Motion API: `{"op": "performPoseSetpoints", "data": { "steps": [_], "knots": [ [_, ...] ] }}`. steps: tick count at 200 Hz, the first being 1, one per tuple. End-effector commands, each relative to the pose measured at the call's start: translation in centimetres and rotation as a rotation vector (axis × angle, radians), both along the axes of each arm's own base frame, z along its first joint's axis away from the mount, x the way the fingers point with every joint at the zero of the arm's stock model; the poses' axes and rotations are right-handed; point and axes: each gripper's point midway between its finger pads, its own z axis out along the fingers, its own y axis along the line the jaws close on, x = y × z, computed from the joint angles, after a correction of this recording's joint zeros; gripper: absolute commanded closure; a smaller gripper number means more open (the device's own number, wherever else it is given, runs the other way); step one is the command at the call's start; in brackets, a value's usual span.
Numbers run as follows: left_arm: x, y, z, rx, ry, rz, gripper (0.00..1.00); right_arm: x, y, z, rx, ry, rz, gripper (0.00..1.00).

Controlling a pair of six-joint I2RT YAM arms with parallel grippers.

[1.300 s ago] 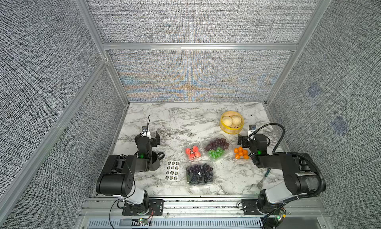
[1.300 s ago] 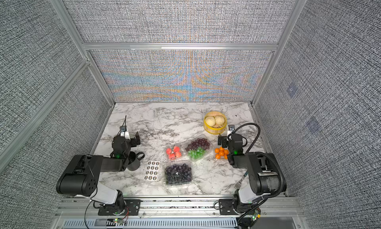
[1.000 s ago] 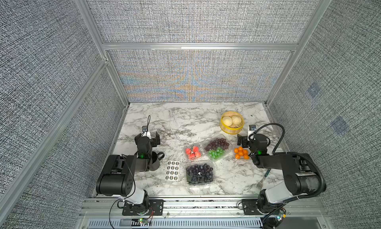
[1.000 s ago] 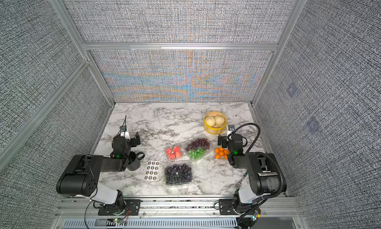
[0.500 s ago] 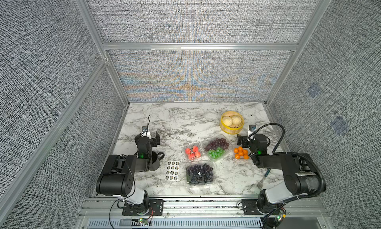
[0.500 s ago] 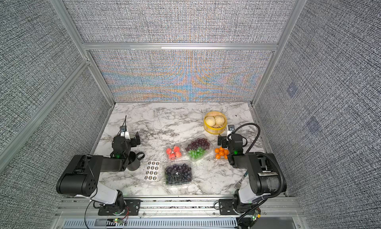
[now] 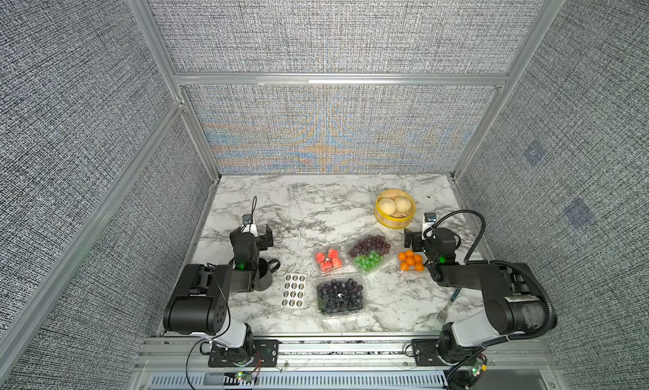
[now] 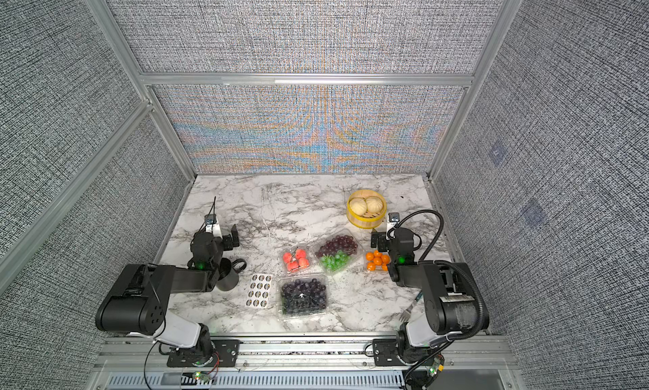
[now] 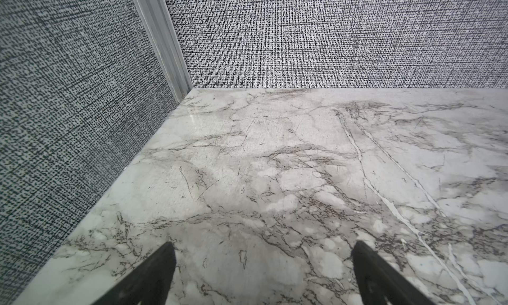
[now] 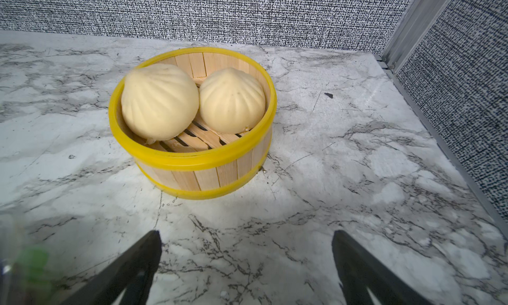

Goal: Label fruit boxes
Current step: Pick up the label sticker from the center of the board.

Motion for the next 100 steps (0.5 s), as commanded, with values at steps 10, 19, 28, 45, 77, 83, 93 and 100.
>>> {"op": "performPoseSetpoints", "data": {
  "steps": [10,19,28,45,77,83,93,100],
  "knots": [
    [0.0,0.1,2.1,0.004,-0.012,0.0,0.0,-1.1,0.1,2.9,0.01,-0.005,0.001,0.01],
    [-0.1,-0.1,2.8,0.005,-0.003,-0.01,0.0,-1.4,-0.2,3.9,0.018,-0.008,-0.019,0.01],
    [-0.2,-0.2,3.7,0.002,0.003,-0.015,0.0,-1.8,-0.2,4.8,0.023,-0.017,-0.021,0.01],
    [-0.5,-0.4,5.8,0.007,-0.023,-0.03,0.0,-2.4,0.7,6.8,0.035,-0.054,0.031,0.01],
    [-2.3,-1.8,11.8,-0.143,-0.138,-0.093,0.0,-3.9,2.6,11.1,0.196,-0.037,0.096,0.01],
    [-2.9,-2.2,13.0,-0.236,-0.155,-0.1,0.0,-4.3,2.5,11.6,0.257,-0.025,0.063,0.01],
    [-3.9,-3.8,14.7,-0.327,-0.169,-0.183,0.0,-4.9,1.3,11.3,0.415,0.018,-0.077,0.01],
    [-4.8,-5.5,15.8,-0.367,-0.175,-0.284,0.0,-6.1,0.1,10.1,0.555,0.095,-0.228,0.01]
  ]
}}
